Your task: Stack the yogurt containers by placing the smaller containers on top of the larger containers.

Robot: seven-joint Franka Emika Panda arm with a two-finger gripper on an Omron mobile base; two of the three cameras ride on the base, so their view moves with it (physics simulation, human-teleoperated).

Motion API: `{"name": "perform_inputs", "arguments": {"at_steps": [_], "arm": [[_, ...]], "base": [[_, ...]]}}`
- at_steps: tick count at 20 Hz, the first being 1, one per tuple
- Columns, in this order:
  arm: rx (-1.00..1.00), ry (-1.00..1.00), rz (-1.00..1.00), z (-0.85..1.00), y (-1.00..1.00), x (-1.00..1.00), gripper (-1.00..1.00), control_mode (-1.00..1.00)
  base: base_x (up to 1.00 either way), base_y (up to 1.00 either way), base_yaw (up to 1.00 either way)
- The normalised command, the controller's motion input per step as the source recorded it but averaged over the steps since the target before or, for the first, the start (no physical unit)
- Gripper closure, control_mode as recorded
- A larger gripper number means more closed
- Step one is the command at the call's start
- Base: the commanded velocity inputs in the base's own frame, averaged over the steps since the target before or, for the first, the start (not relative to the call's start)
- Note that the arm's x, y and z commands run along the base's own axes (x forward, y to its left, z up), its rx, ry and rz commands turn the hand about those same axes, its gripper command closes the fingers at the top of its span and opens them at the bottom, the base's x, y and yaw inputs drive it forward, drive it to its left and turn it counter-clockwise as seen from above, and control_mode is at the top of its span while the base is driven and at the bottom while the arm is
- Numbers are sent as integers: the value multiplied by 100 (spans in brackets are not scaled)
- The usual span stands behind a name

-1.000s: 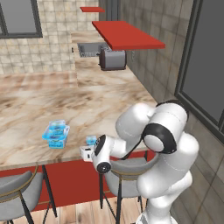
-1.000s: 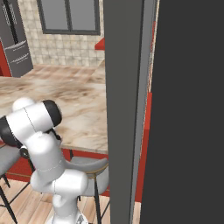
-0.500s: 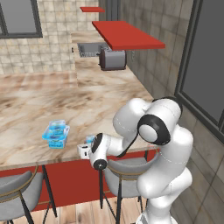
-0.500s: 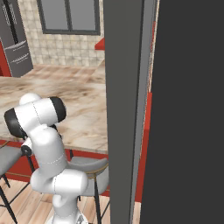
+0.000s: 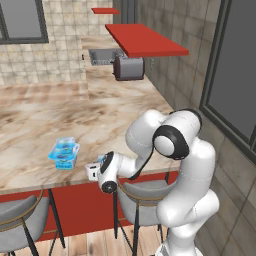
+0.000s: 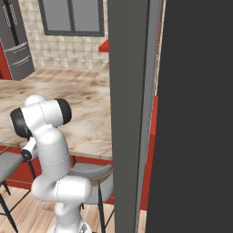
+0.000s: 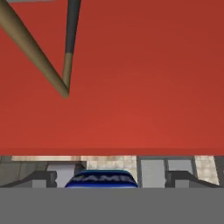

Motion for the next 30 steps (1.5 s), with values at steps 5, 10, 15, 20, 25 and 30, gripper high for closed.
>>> {"name": "perform_inputs", "arguments": {"at_steps": [5, 10, 15, 20, 25, 30], "arm": [[0, 0, 0, -8, 0, 1, 100, -100], [0, -4, 0, 0, -1, -4, 100, -100], [1, -12, 0, 22, -18, -30, 100, -100], [3, -14, 0, 43, -13, -39, 100, -100], [5, -9, 0, 68, -14, -46, 100, -100], [2, 0, 0, 81, -1, -55, 100, -100]], "base": [[0, 0, 0], [0, 0, 0], [0, 0, 0], [0, 0, 0], [0, 0, 0], [0, 0, 0]]}}
